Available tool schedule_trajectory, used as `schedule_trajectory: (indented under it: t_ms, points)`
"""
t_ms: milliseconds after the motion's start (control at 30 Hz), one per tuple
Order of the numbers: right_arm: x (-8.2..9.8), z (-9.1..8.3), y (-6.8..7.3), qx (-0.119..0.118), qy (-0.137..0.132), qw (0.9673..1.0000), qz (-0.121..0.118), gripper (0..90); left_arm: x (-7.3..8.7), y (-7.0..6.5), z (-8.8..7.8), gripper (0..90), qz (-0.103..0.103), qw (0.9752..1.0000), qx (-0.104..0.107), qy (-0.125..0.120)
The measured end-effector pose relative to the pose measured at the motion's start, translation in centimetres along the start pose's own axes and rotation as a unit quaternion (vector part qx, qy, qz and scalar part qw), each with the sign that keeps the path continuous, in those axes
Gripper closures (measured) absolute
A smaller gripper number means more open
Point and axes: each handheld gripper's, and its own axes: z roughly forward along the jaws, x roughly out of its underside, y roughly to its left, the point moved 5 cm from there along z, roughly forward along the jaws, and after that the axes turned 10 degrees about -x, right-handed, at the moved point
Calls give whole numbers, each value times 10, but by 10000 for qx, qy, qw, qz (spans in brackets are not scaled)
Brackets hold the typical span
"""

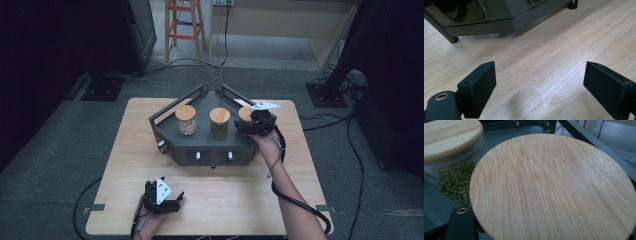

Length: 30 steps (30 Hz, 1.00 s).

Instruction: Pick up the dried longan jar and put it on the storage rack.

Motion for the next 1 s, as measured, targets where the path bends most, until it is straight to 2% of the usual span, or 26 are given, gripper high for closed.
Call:
schedule_trajectory:
  t_ms: [167,200,267,367,500,633,767,1000]
  points:
    - [1,0,-1,-31,27,10000,-5,241,0,0,0,111,-9,10000,10,4]
    - [0,0,-2,-77,71,9999,38,204,0,0,0,111,-8,10000,10,2]
    - [2,-1,-6,-183,23,9997,174,193,0,0,0,111,-9,10000,10,7]
    - [5,-5,-7,-163,-104,9995,249,171,0,1,0,111,-18,10000,15,7]
    - [8,-12,-6,-250,-238,9994,101,133,0,0,0,111,-5,10000,8,17]
    - [10,-17,-2,-223,-213,9995,-22,130,-1,-1,1,111,23,10000,-2,21]
    - [13,-19,0,-213,-156,9997,-20,130,-1,0,1,111,15,10000,-2,25]
    - [21,-29,-5,-298,-124,9995,16,130,-1,0,1,111,6,10000,-4,23]
